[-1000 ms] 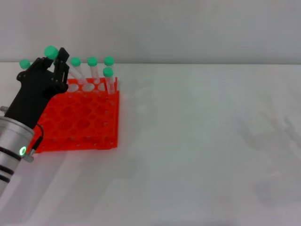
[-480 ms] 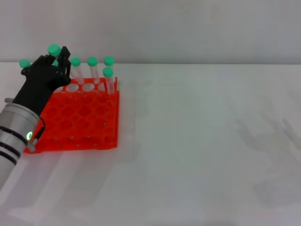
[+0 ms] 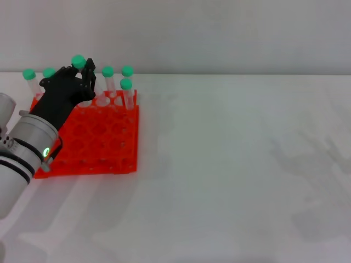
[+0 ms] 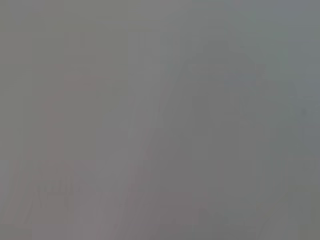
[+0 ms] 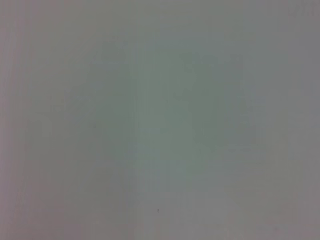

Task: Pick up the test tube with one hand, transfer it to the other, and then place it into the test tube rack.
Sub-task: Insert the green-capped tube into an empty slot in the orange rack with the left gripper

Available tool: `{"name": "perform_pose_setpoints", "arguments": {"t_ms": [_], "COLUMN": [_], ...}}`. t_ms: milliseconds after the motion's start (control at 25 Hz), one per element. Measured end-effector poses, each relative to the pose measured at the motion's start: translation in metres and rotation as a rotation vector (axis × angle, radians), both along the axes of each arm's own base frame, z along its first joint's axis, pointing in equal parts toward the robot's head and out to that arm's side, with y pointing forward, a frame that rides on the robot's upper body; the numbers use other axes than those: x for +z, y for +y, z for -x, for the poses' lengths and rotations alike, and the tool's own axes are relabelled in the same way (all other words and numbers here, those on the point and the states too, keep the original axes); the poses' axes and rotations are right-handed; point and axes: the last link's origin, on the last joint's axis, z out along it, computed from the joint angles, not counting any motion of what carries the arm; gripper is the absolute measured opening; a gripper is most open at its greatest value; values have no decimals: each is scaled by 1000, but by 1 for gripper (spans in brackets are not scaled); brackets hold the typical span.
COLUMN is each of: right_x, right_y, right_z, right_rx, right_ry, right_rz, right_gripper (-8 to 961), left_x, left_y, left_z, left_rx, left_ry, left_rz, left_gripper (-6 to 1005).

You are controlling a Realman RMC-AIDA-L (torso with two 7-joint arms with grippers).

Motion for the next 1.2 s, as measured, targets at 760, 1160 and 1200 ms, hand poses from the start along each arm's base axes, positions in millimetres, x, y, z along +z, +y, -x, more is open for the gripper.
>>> {"name": "perform_pose_setpoints", "arguments": {"t_ms": [760,1160,1200], "right_x": [-1,-1,-1], "right_y": [3,3,3], "right_z": [4,4,5], "right_rx": [13,14,14], "right_ry": [8,9,10], "right_rz": [-3,-5,-5], "right_gripper": [707,707,707], "left_x": [-10,-14,-15], "left_y": [7,11,12], "left_z": [-8,-6,-6], "left_rx": [2,36,39], "left_ry": [36,62,67], "left_rz": [47,76,81], "left_gripper": [211,210,210]}}
